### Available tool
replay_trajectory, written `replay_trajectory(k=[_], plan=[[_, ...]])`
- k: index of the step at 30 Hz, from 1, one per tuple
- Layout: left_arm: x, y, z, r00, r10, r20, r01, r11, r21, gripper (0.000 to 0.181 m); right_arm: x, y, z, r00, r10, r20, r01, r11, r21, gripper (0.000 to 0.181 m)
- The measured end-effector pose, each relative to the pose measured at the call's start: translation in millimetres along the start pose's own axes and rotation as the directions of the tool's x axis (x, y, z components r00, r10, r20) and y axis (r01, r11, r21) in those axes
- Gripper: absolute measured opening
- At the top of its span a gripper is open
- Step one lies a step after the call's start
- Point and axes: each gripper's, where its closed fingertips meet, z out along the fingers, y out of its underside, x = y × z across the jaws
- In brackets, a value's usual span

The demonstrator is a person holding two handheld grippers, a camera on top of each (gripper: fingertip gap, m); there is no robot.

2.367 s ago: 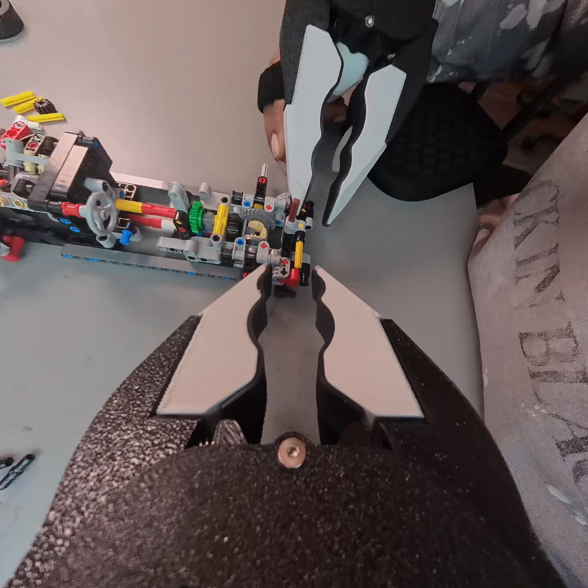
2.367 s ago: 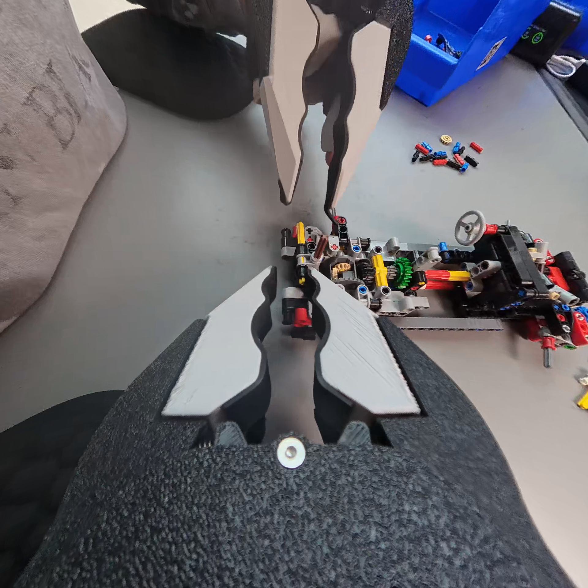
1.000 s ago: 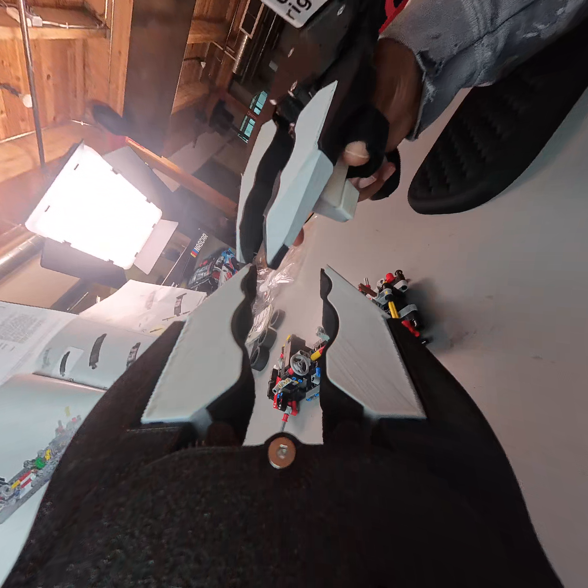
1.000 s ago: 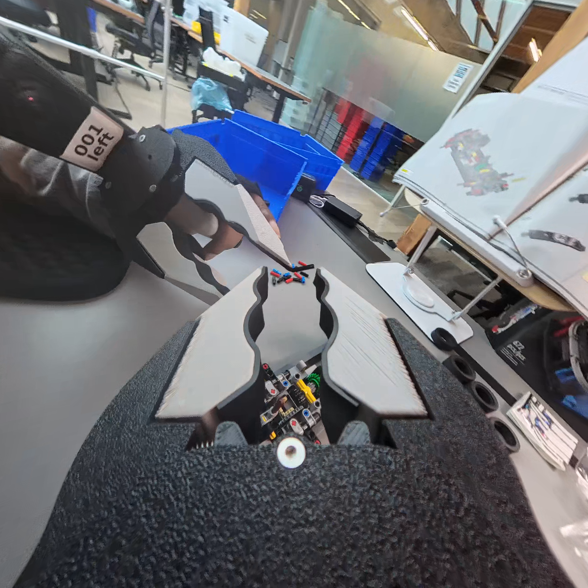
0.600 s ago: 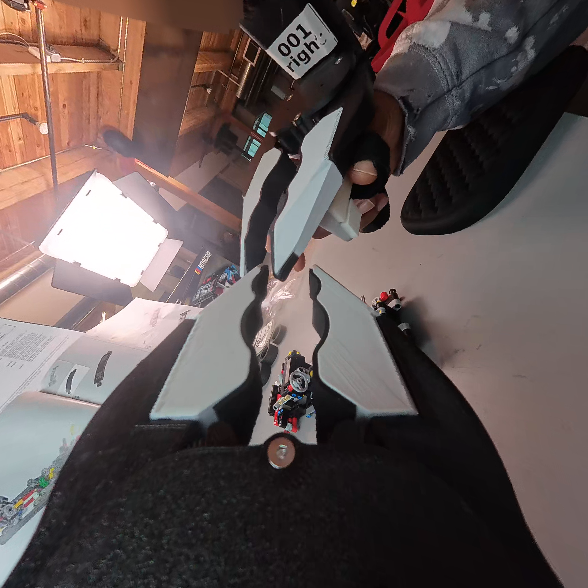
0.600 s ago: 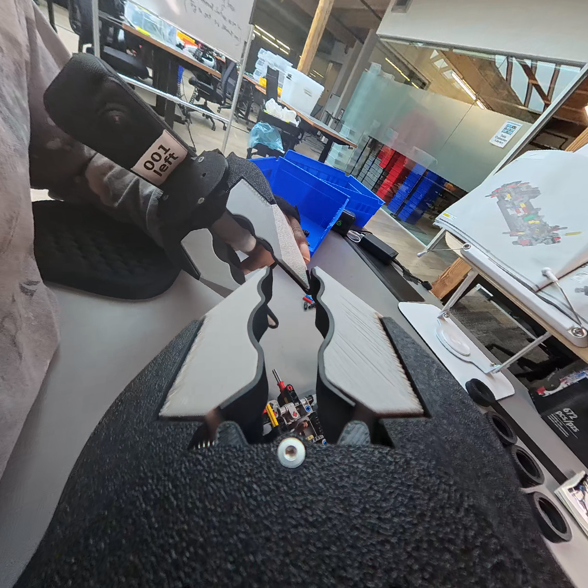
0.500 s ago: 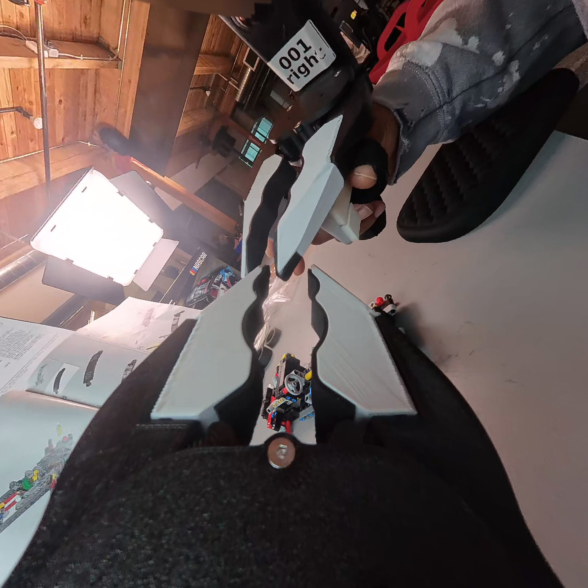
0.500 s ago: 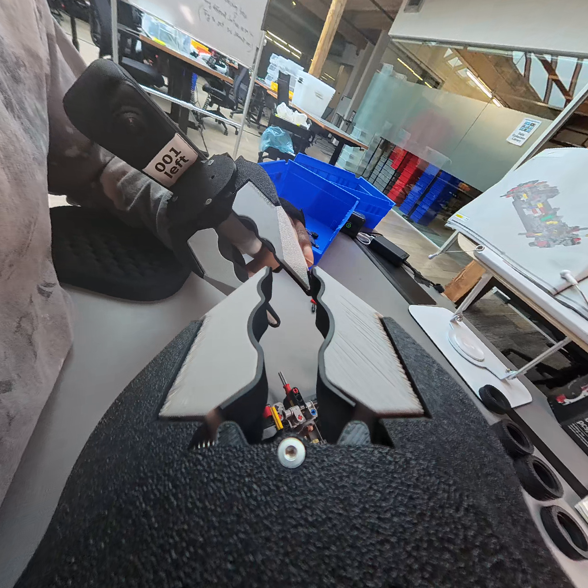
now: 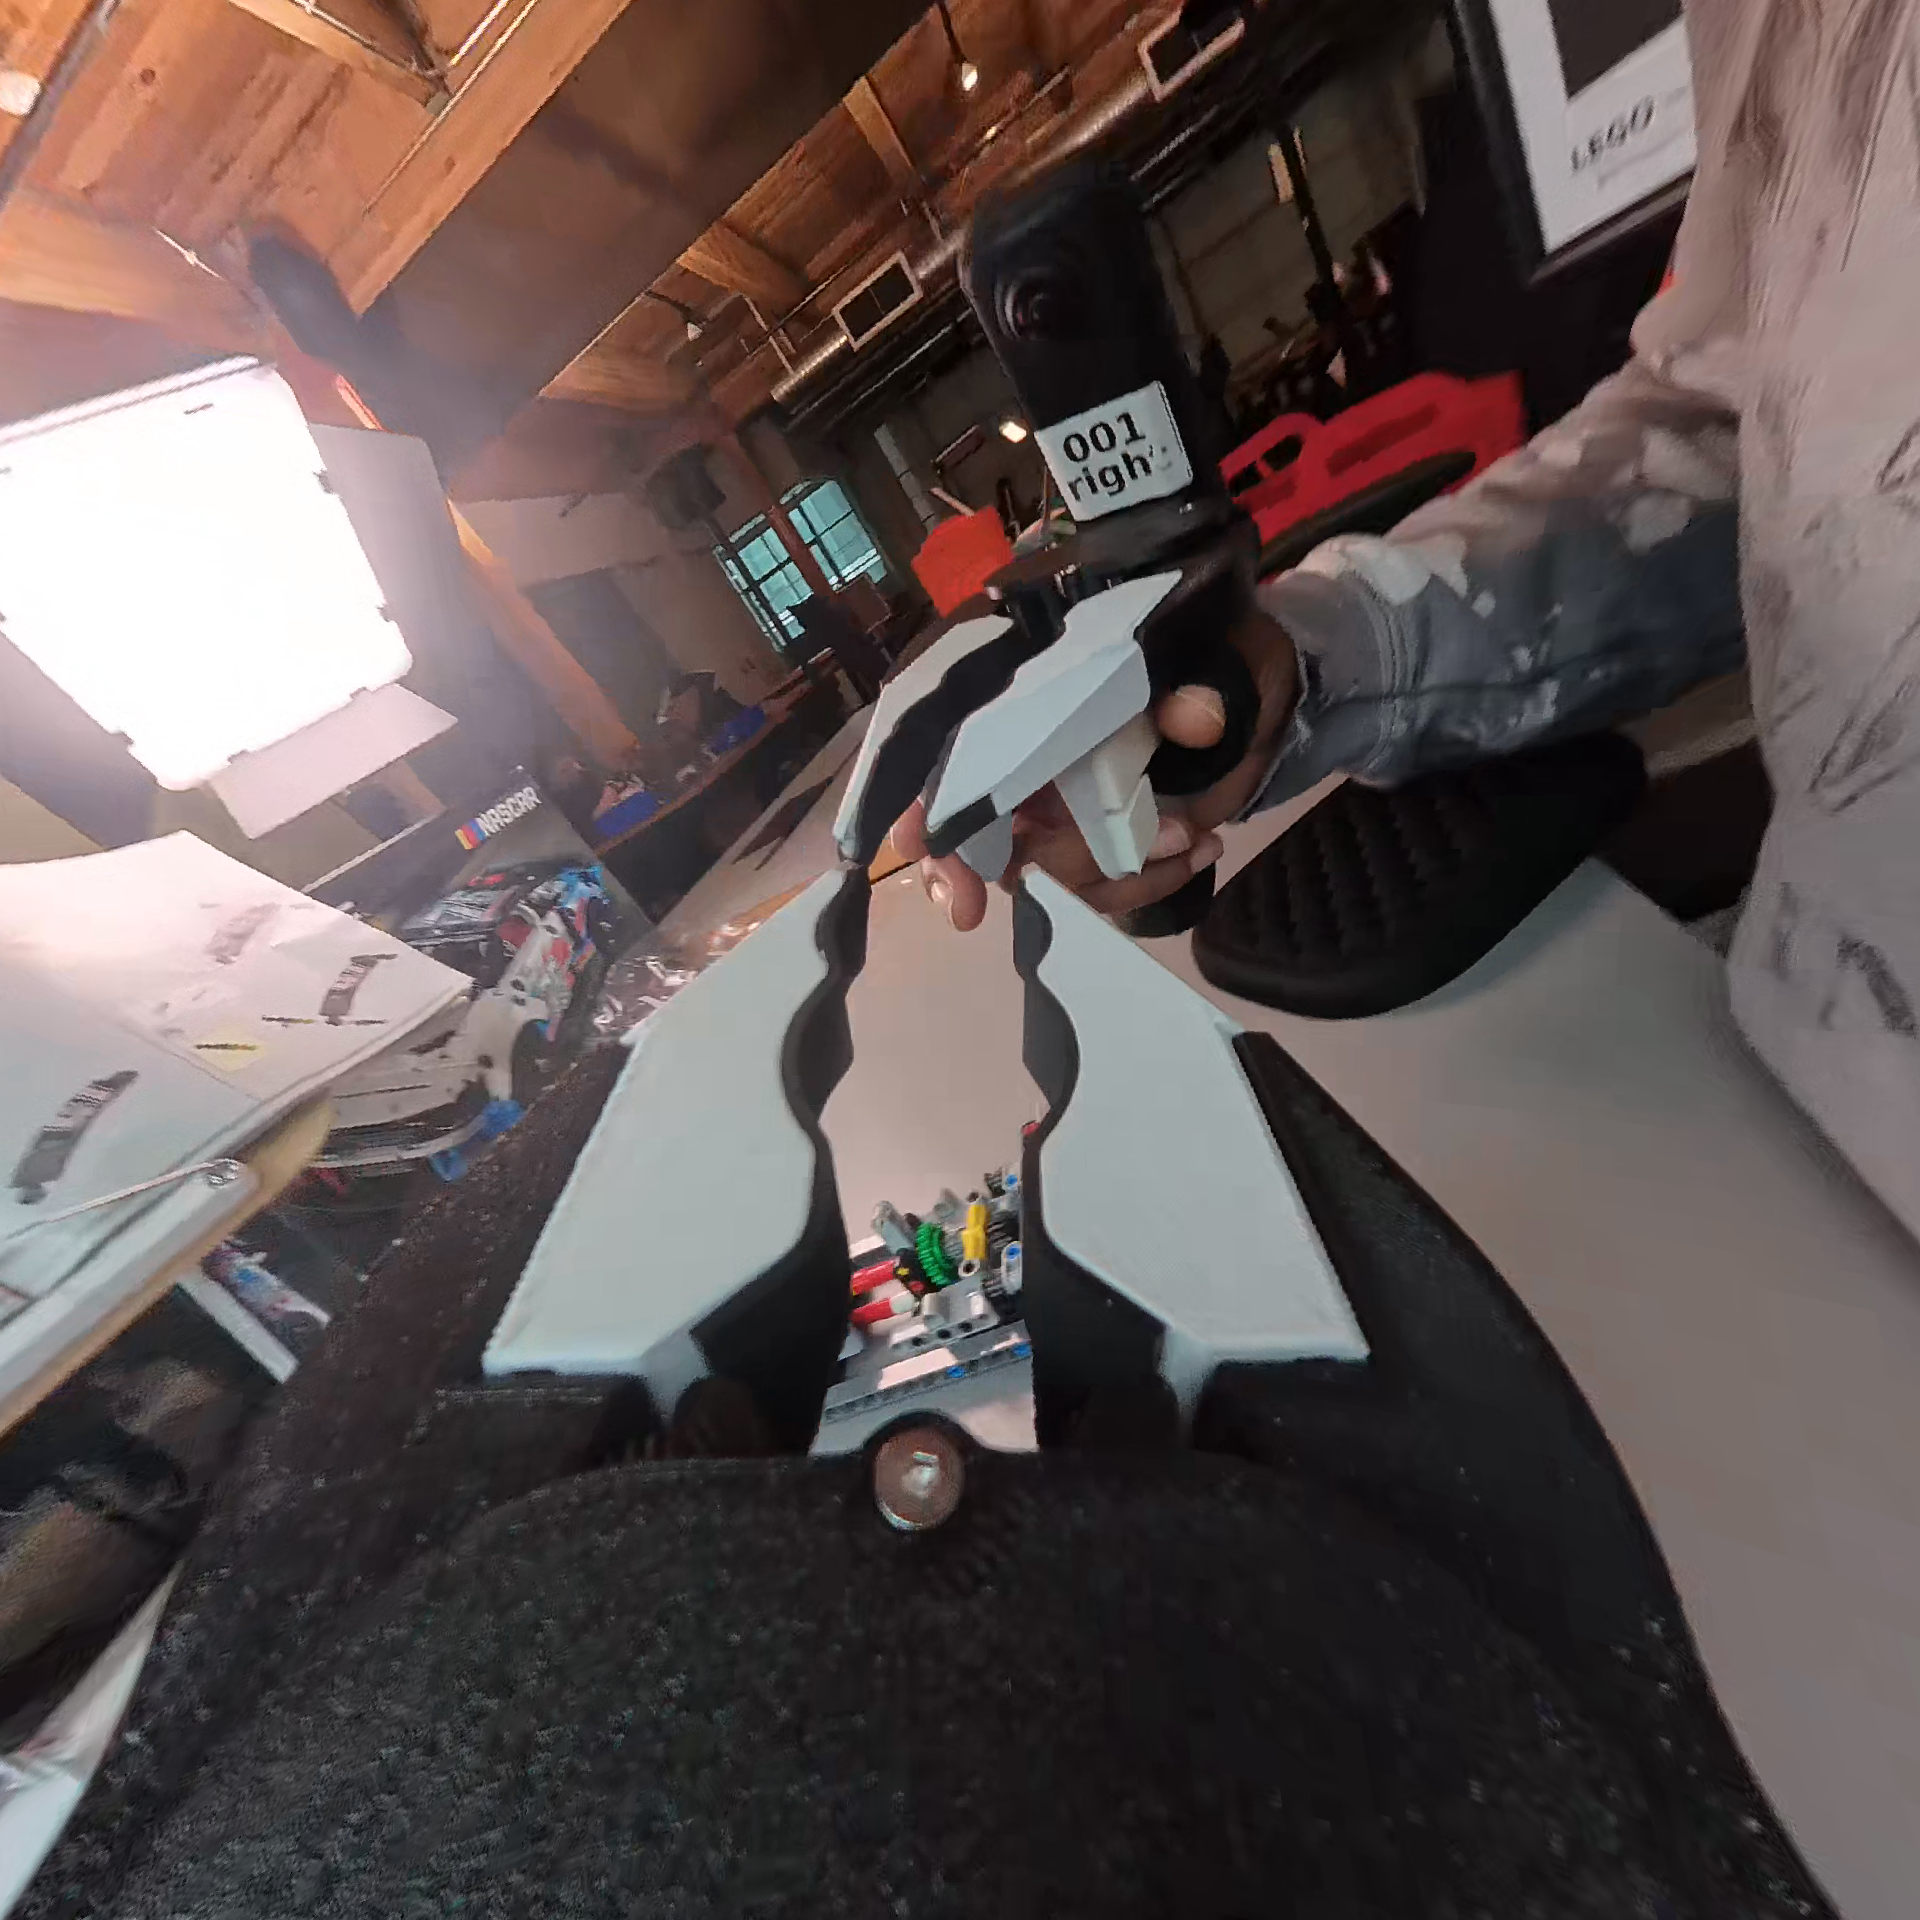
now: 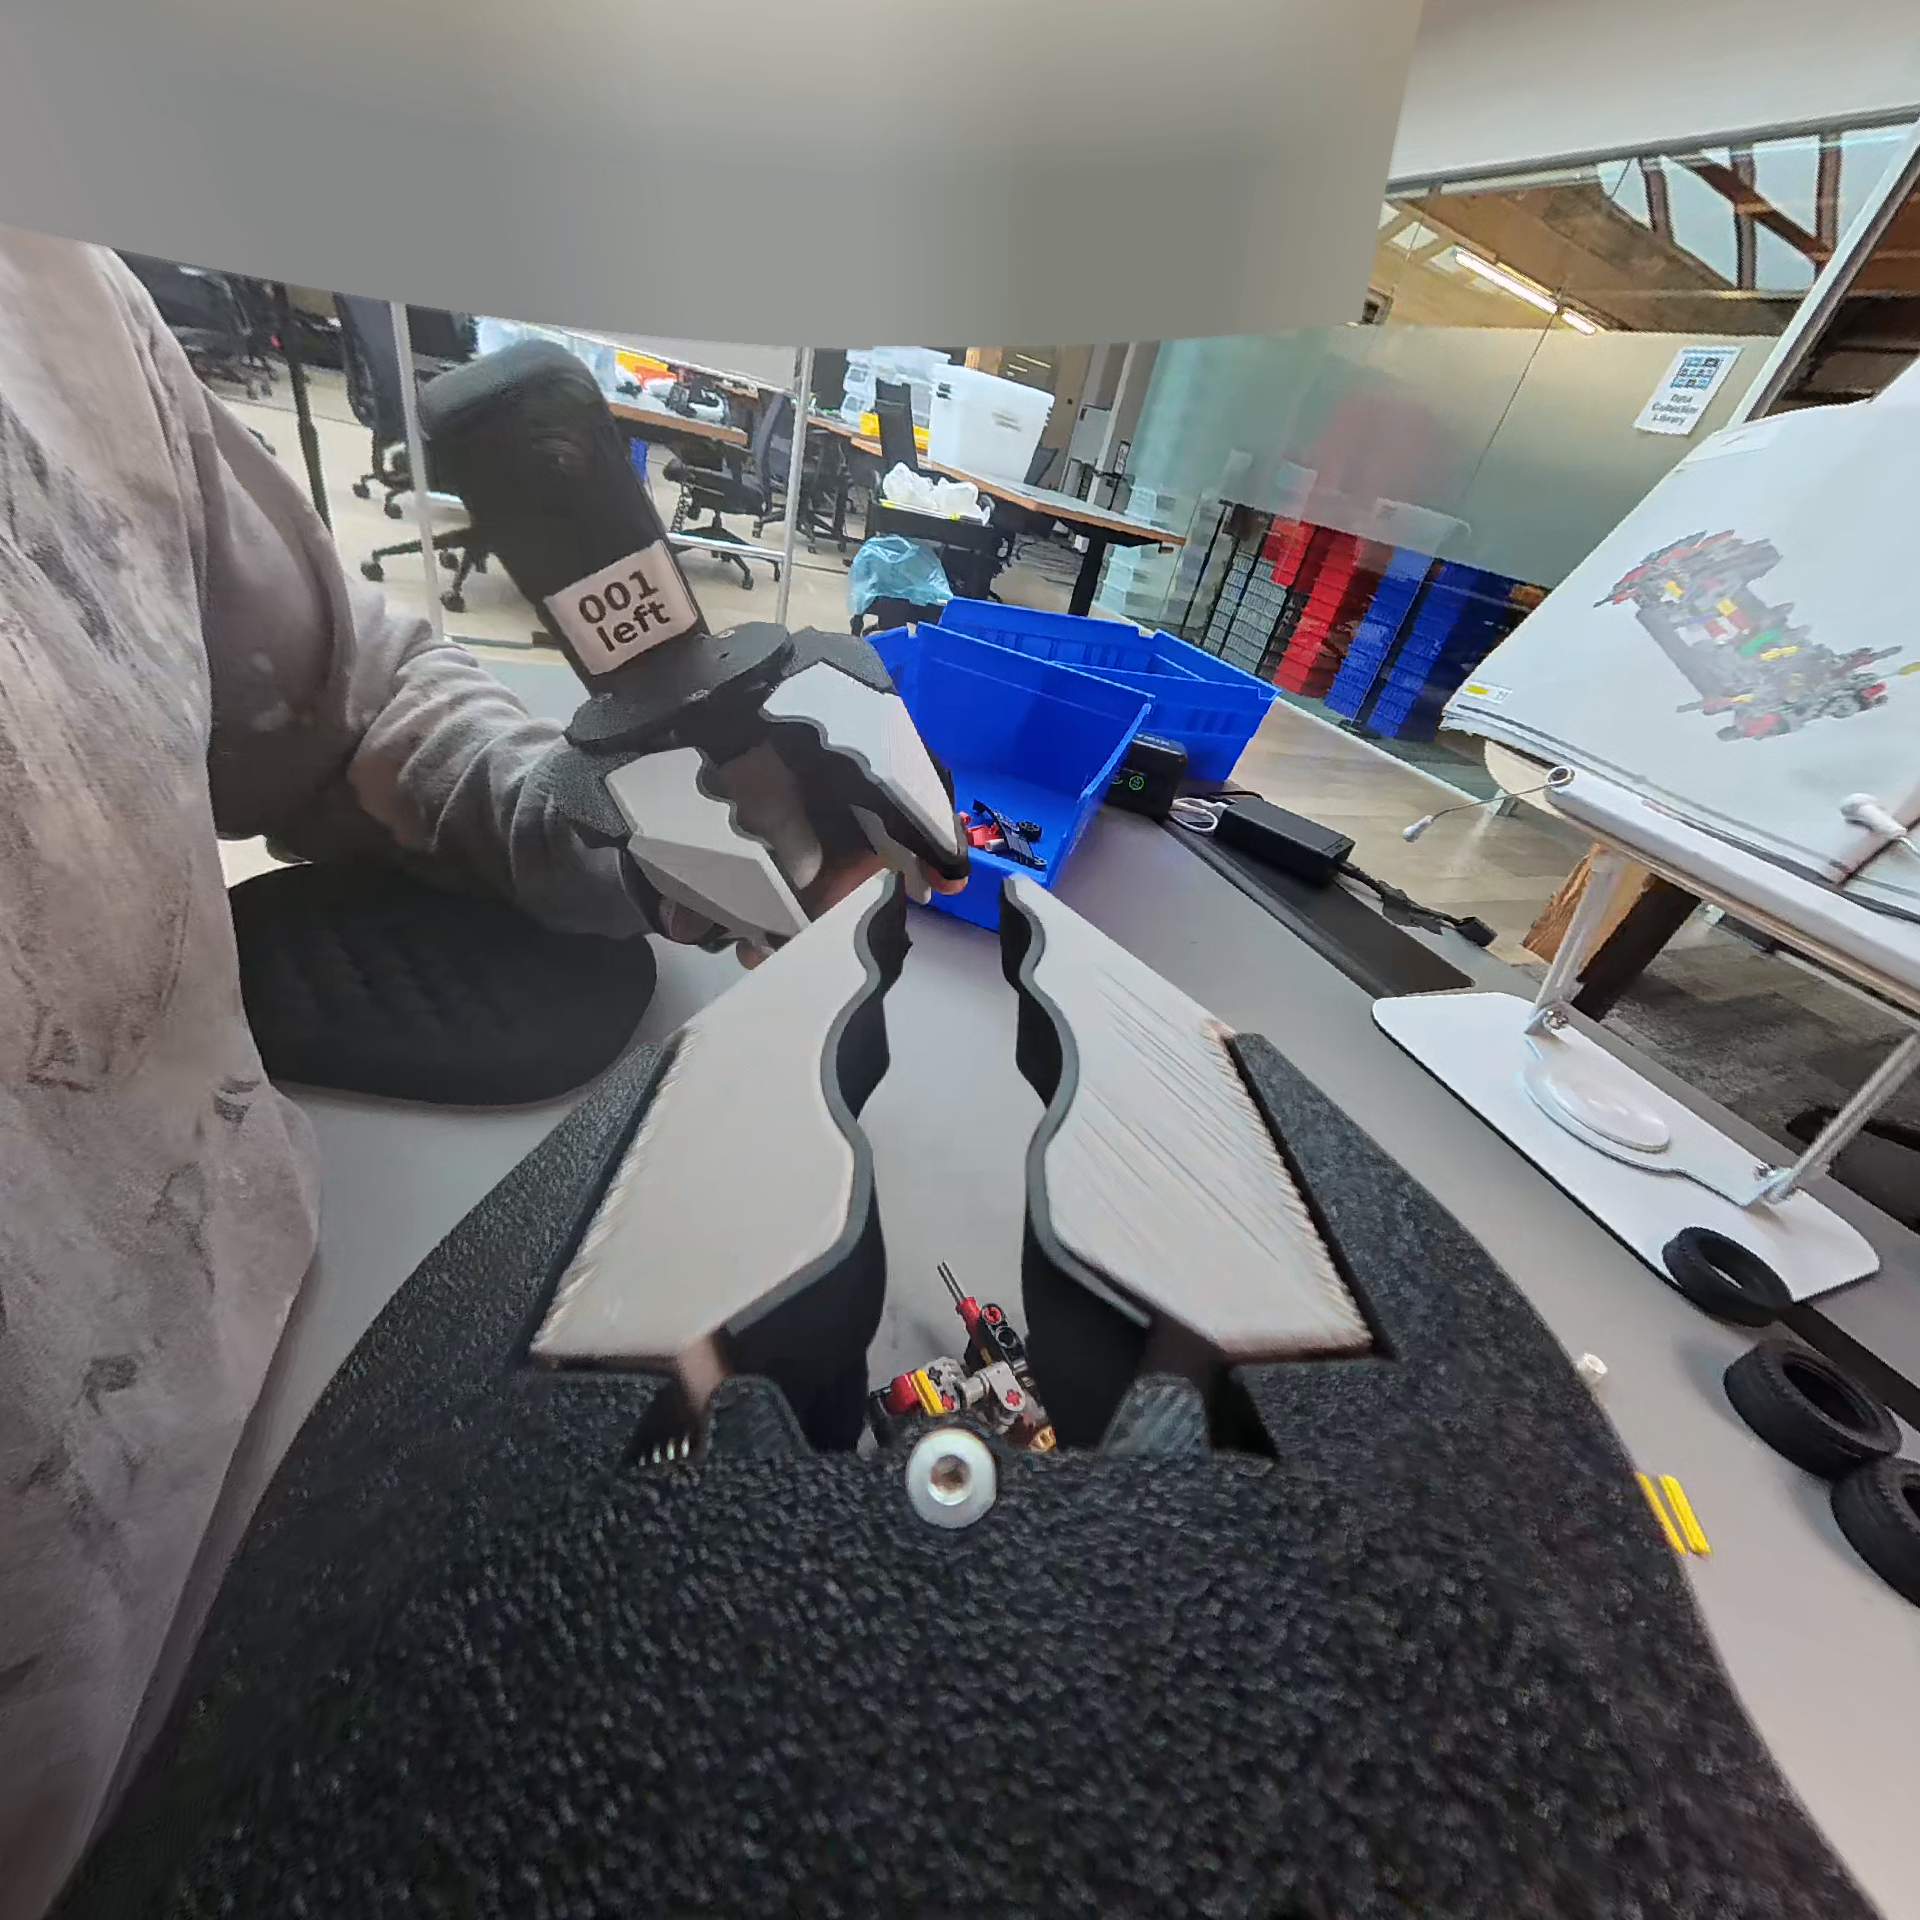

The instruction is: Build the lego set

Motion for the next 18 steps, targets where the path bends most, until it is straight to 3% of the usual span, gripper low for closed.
replay_trajectory(k=[4, 14, 18], plan=[[0.3, -6.5, -1.0, 0.992, -0.122, -0.036, 0.123, 0.991, 0.047, 0.025, -2.5, -0.9, 6.5, 0.999, -0.048, -0.024, 0.048, 0.999, 0.011, 0.0], [4.2, -5.9, -4.6, 0.976, -0.201, -0.083, 0.205, 0.978, 0.038, 0.022, -8.0, 2.1, 9.2, 0.996, -0.092, 0.012, 0.092, 0.995, -0.03, 0.0], [17.4, -1.9, 0.0, 0.974, -0.185, -0.127, 0.188, 0.982, 0.007, 0.021, -20.4, 8.8, 15.9, 0.993, -0.102, 0.061, 0.106, 0.992, -0.063, 0.01]])
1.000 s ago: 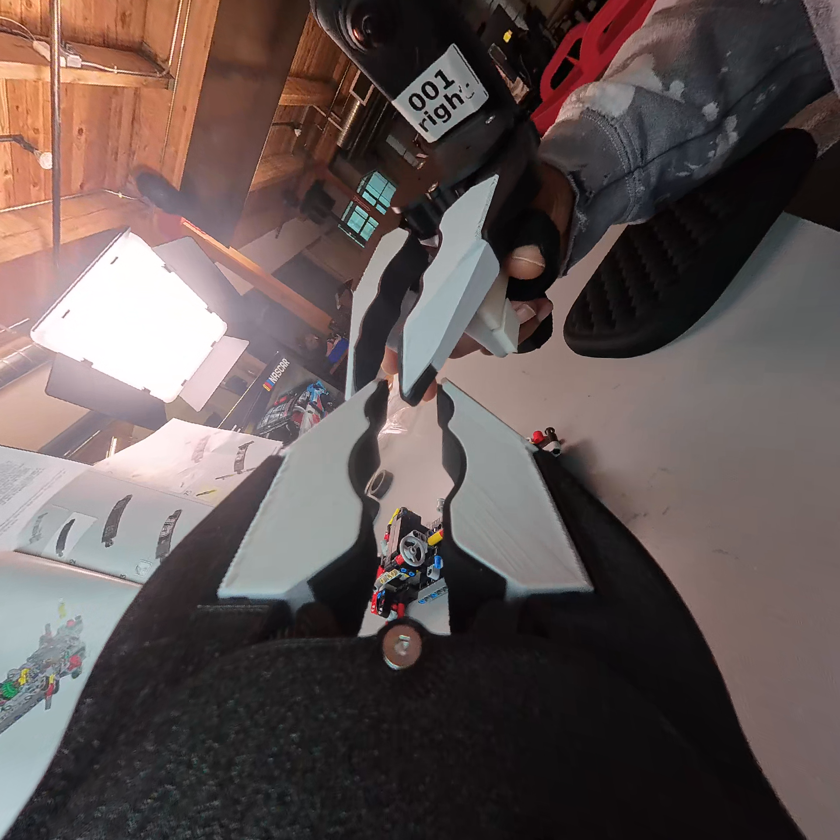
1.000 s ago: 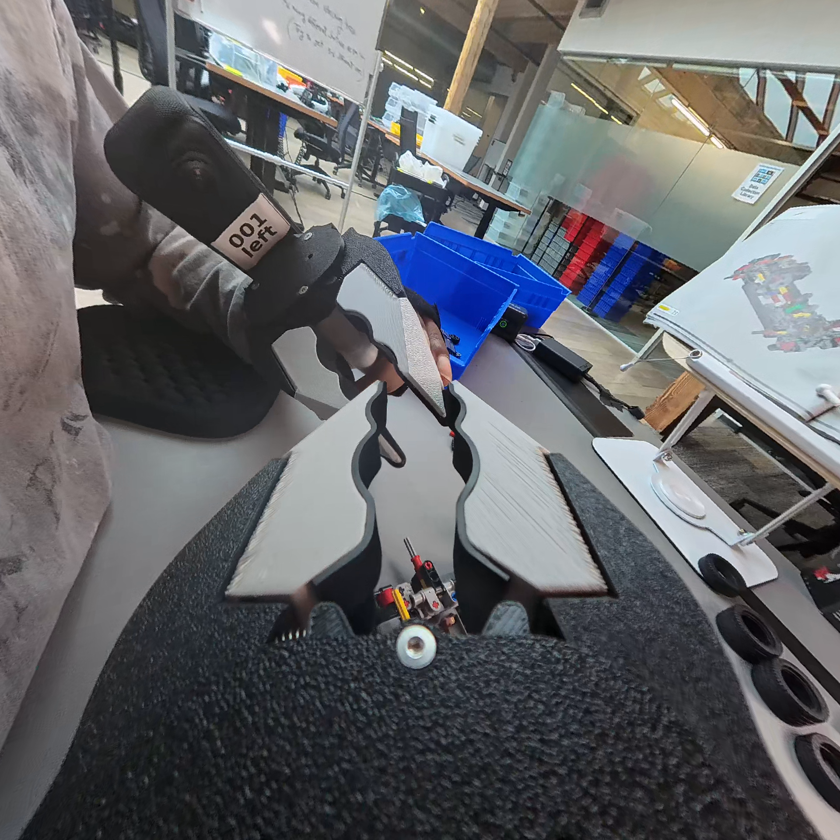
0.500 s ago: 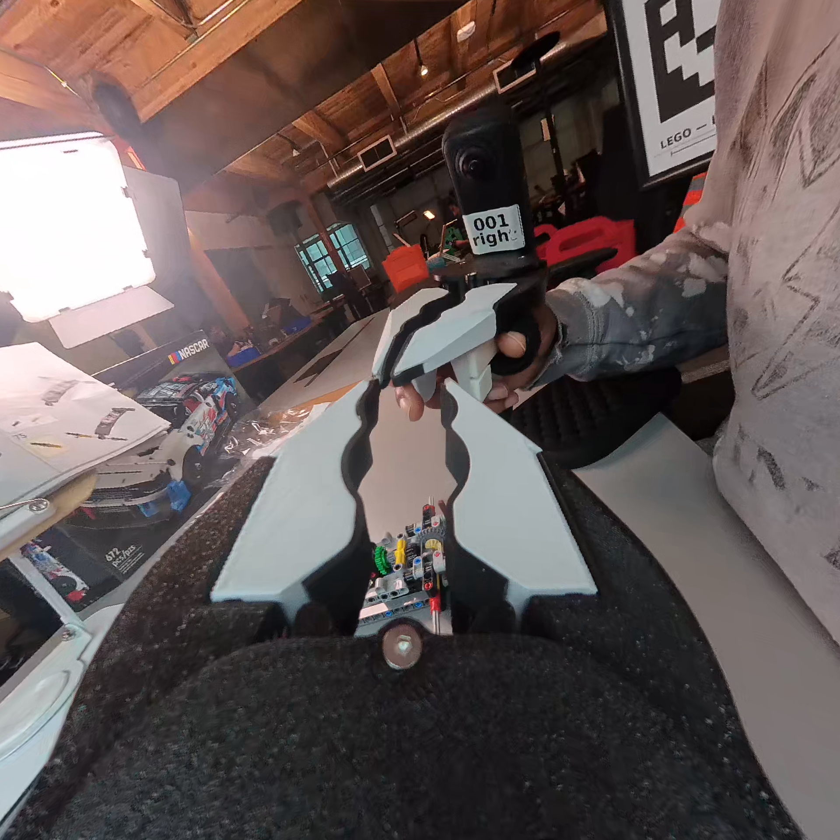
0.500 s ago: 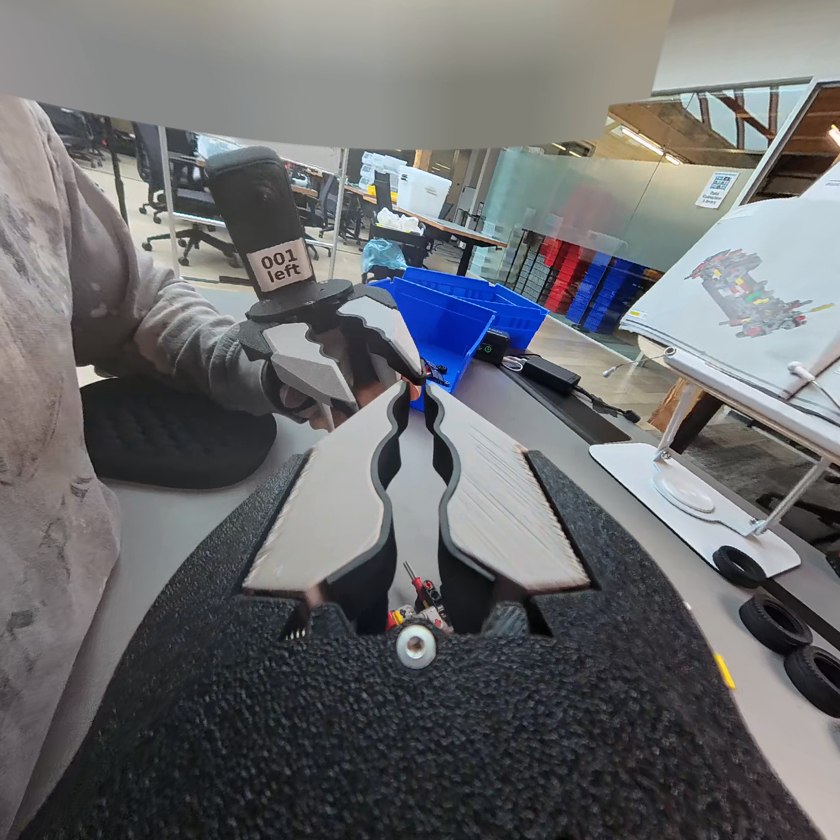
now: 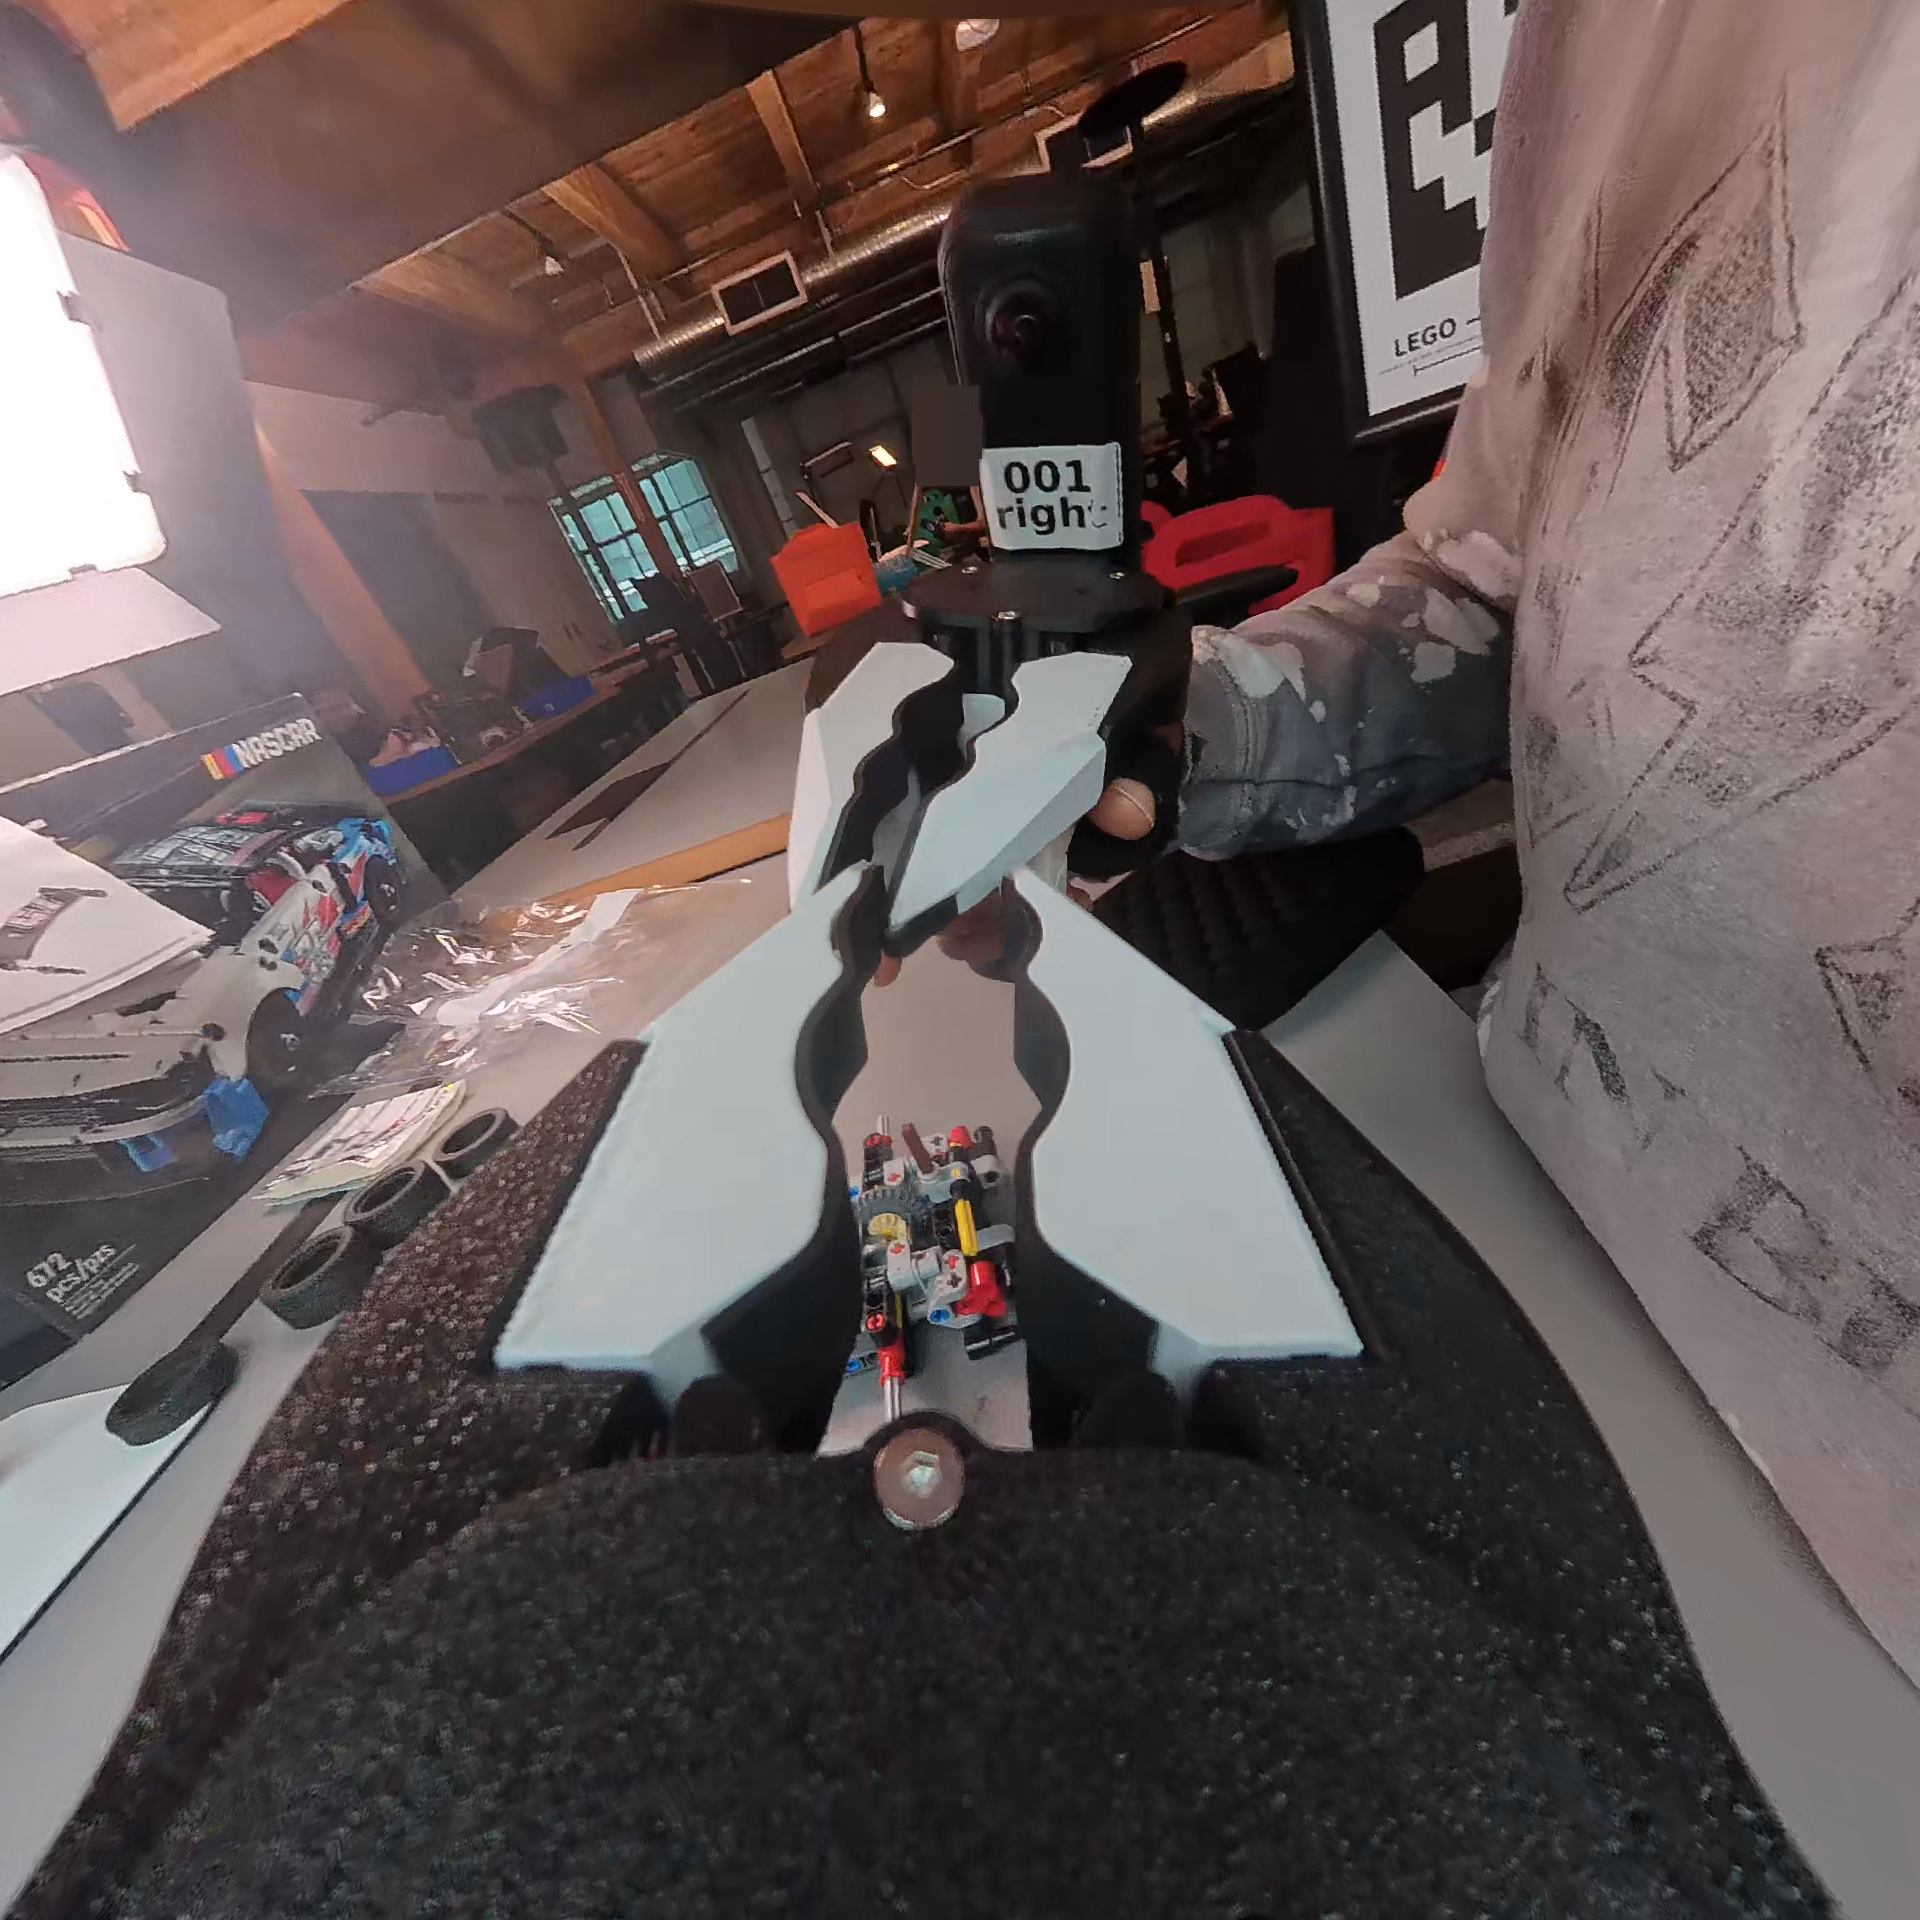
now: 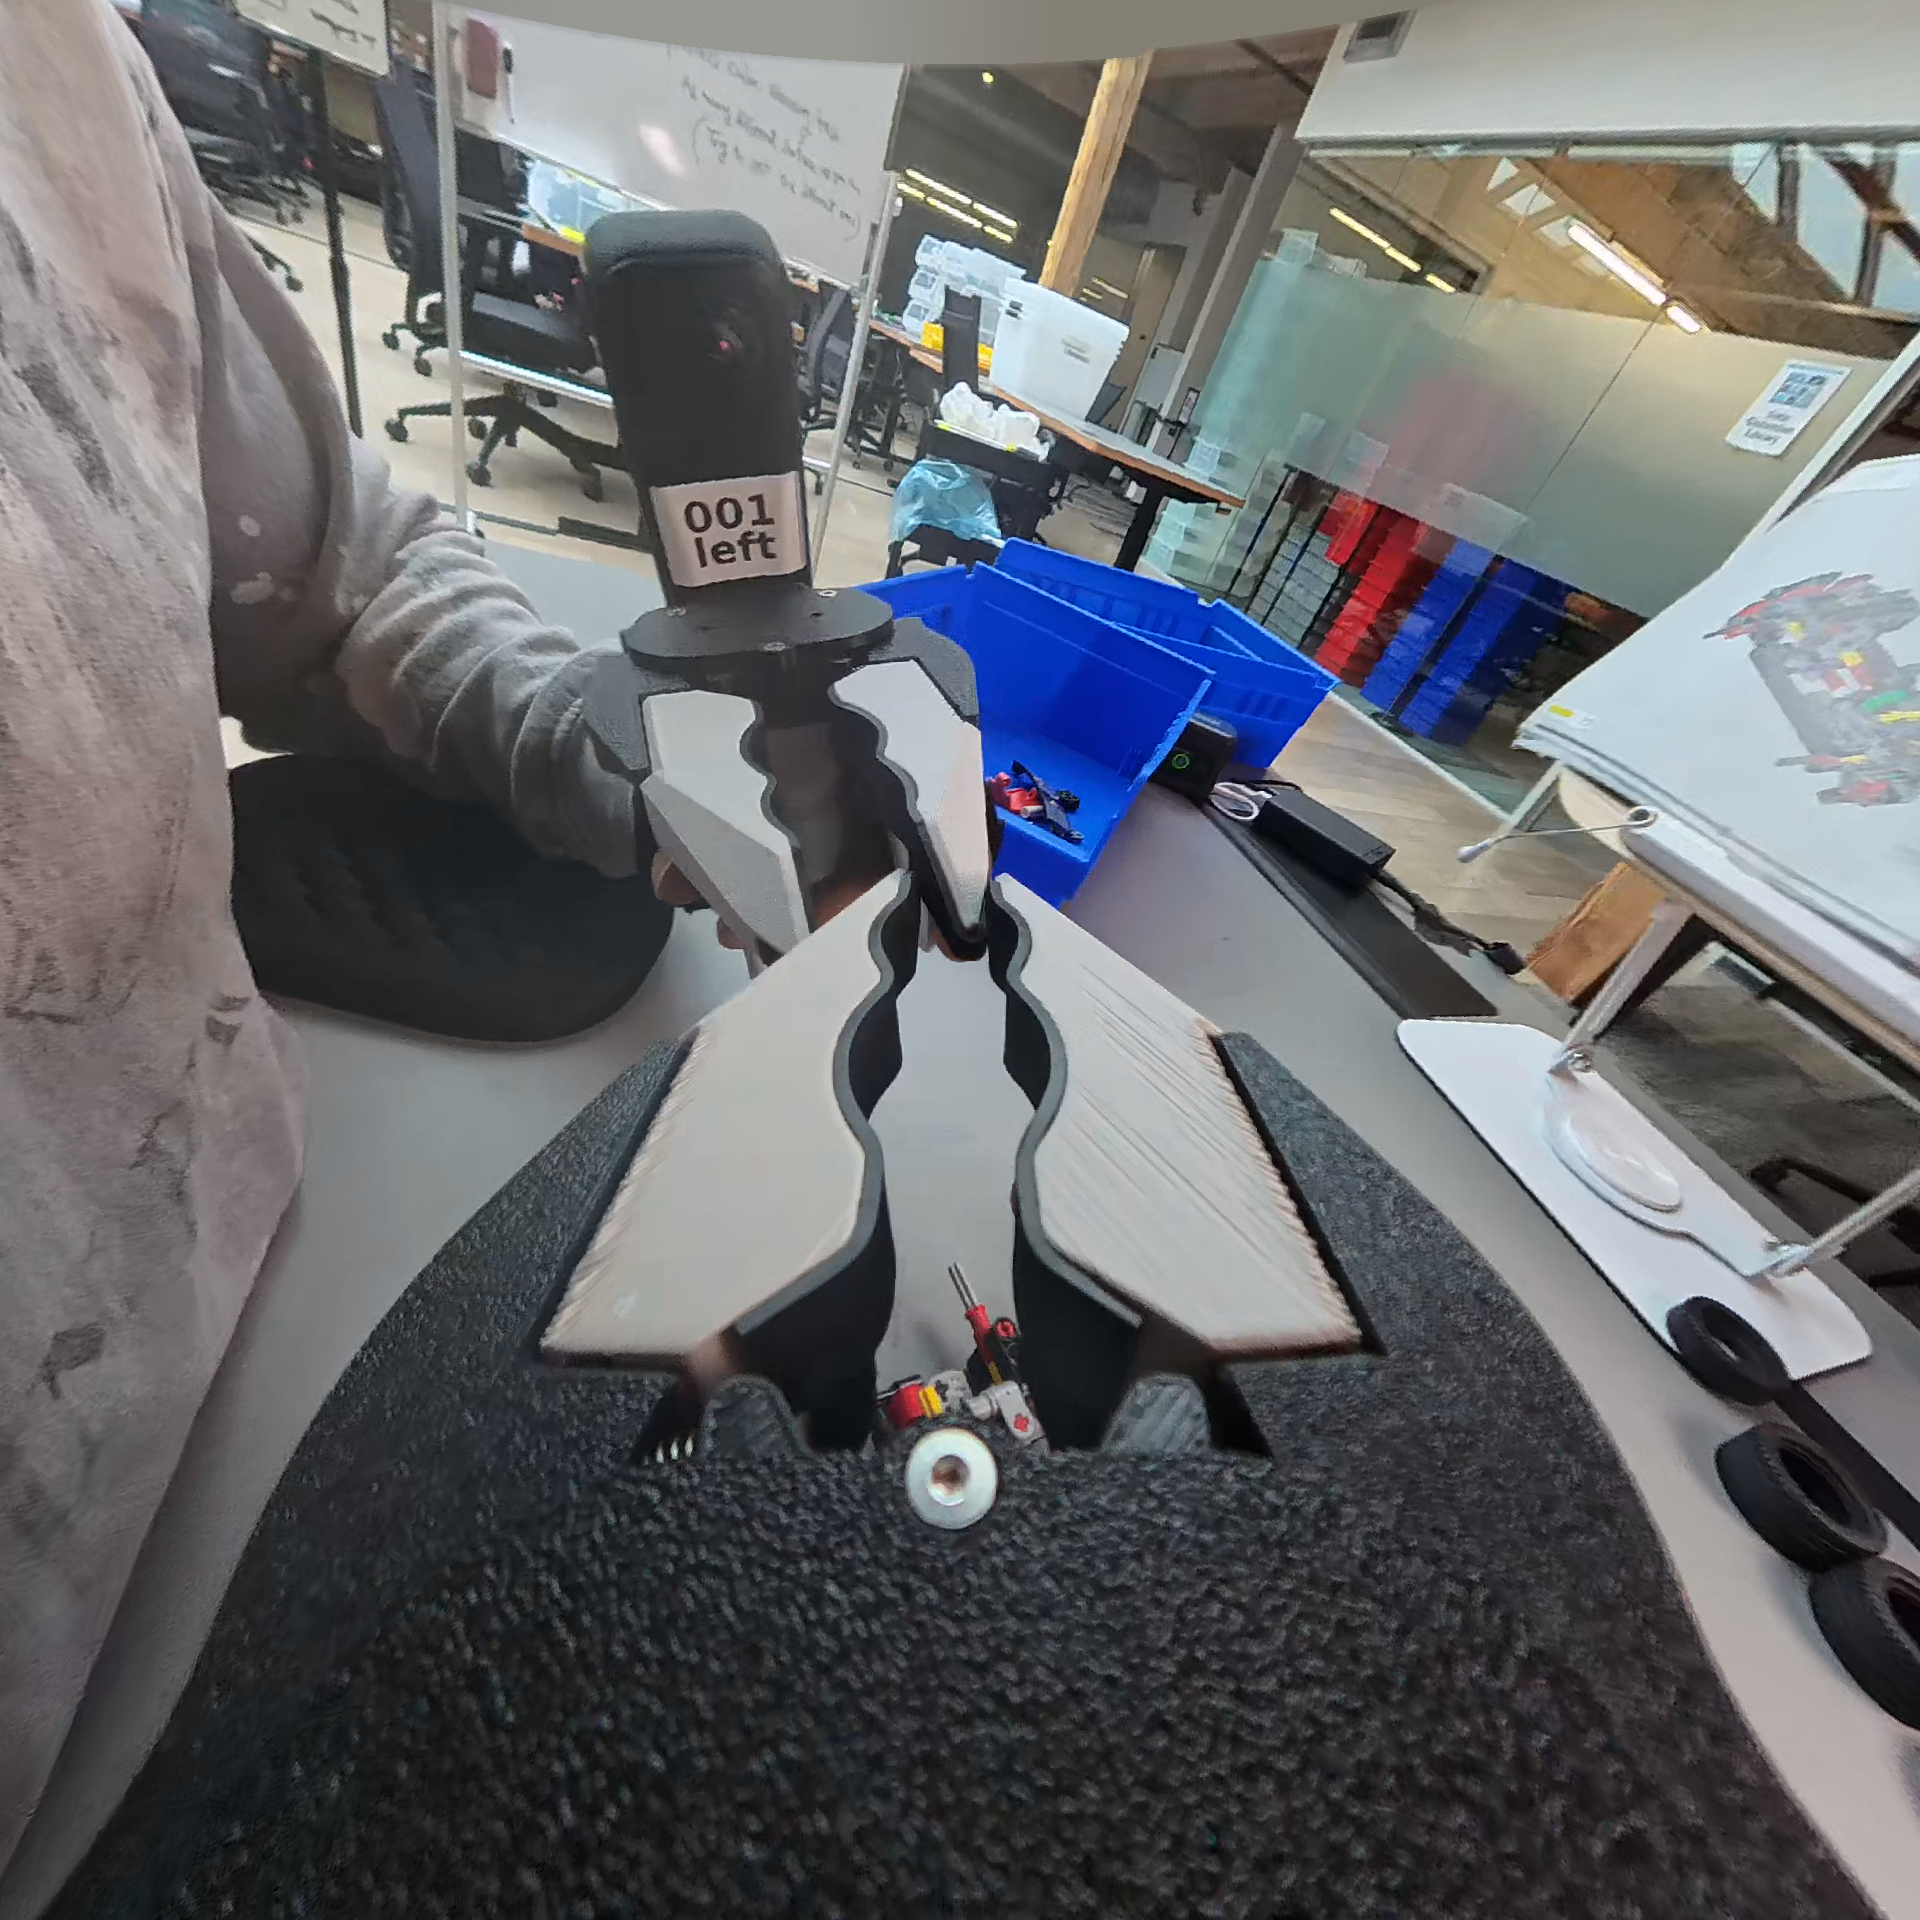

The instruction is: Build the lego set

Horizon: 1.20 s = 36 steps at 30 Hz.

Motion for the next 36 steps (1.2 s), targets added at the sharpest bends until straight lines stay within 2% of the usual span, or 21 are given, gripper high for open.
replay_trajectory(k=[7, 13, 16, 19, 21, 24, 28, 36], plan=[[-2.4, -3.6, -2.8, 1.0, -0.024, -0.001, 0.024, 1.0, 0.02, 0.021, 1.5, -3.2, 2.3, 0.999, 0.041, -0.002, -0.041, 0.998, 0.038, 0.009], [-2.9, -12.5, -5.4, 0.995, -0.094, -0.024, 0.096, 0.992, 0.087, 0.019, -0.5, -10.1, 2.7, 0.986, 0.163, 0.019, -0.164, 0.98, 0.115, 0.008], [-4.2, -17.1, -7.3, 0.987, -0.153, -0.037, 0.157, 0.978, 0.135, 0.019, -0.4, -13.2, 4.0, 0.984, 0.179, 0.02, -0.18, 0.974, 0.136, 0.007], [-3.5, -19.2, -9.4, 0.987, -0.151, -0.048, 0.156, 0.976, 0.15, 0.017, -2.7, -15.1, 5.2, 0.988, 0.152, 0.033, -0.155, 0.979, 0.134, 0.007], [-3.5, -19.3, -10.0, 0.992, -0.121, -0.036, 0.125, 0.982, 0.143, 0.017, -3.5, -15.7, 5.9, 0.992, 0.124, 0.034, -0.128, 0.983, 0.131, 0.008], [-5.3, -20.5, -10.2, 1.0, 0.005, 0.014, -0.006, 0.994, 0.105, 0.021, -1.3, -19.4, 6.6, 0.997, 0.082, 0.01, -0.083, 0.988, 0.128, 0.009], [-10.4, -21.7, -14.1, 0.981, 0.162, 0.108, -0.169, 0.984, 0.055, 0.017, 5.8, -20.6, -4.3, 0.998, 0.058, 0.022, -0.06, 0.99, 0.126, 0.03], [-5.2, -14.3, -9.6, 0.952, 0.284, 0.114, -0.286, 0.958, -0.004, 0.016, -3.9, -14.0, -6.7, 0.998, 0.022, 0.052, -0.027, 0.995, 0.099, 0.009]])
